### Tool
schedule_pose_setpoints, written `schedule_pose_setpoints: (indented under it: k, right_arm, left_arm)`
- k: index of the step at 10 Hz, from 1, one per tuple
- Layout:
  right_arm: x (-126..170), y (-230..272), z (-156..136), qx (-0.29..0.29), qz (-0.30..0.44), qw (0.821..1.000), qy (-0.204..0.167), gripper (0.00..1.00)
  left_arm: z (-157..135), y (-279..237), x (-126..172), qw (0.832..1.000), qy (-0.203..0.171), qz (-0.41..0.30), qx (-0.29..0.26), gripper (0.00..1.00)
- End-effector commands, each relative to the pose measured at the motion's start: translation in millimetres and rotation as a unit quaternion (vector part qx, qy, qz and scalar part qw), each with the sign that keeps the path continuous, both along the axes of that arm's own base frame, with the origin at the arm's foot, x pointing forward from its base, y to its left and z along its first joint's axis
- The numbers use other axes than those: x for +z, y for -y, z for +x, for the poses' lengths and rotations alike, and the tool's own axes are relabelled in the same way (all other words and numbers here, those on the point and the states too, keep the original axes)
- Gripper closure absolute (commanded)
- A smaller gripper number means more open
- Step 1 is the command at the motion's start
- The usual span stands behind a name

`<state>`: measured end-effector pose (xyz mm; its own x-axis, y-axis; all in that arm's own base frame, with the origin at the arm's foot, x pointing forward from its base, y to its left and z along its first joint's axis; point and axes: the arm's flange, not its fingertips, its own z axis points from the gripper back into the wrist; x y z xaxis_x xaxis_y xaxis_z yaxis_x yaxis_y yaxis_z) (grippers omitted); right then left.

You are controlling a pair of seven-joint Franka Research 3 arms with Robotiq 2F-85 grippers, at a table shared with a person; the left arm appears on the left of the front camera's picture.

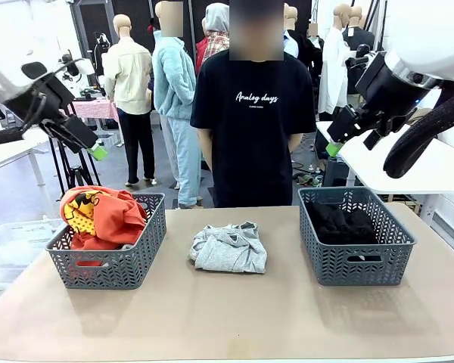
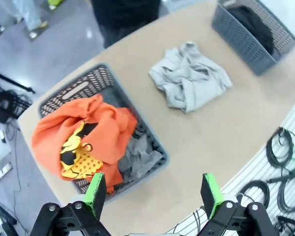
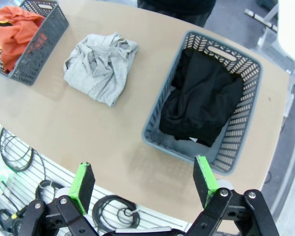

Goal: Sort the tops and bottoms.
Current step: Lift clothes from the center of the table with your right hand.

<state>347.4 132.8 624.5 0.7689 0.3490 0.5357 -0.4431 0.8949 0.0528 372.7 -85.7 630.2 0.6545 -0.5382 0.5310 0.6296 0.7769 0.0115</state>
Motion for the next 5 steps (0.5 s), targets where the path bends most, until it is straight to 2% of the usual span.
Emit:
schedule_pose_setpoints:
  k: [1, 2, 3, 4, 5]
  right_arm:
    - [1.4, -0.1, -0.1, -0.002, -0.004, 1.000, -0.004, 0.00]
    - [1.4, -0.1, -0.1, -0.002, -0.004, 1.000, -0.004, 0.00]
    - [1.4, -0.1, -0.1, -0.002, -0.004, 1.000, -0.004, 0.00]
    - [1.4, -0.1, -0.1, -0.002, -0.004, 1.000, -0.004, 0.00]
    - [1.4, -0.1, -0.1, -0.002, -0.004, 1.000, -0.004, 0.00]
  left_arm:
    - [3.7, 6.2, -13.8, 0.999, -0.002, -0.012, -0.049, 0.00]
    - [3.7, 19.1, -19.9, 0.997, 0.006, -0.011, -0.072, 0.00]
    - [6.8, 27.0, -25.6, 0.997, -0.007, -0.012, -0.070, 0.00]
    - [-0.8, 12.2, -9.5, 0.999, -0.003, -0.001, -0.043, 0.00]
    - [-0.8, 12.2, -9.5, 0.999, -0.003, -0.001, -0.043, 0.00]
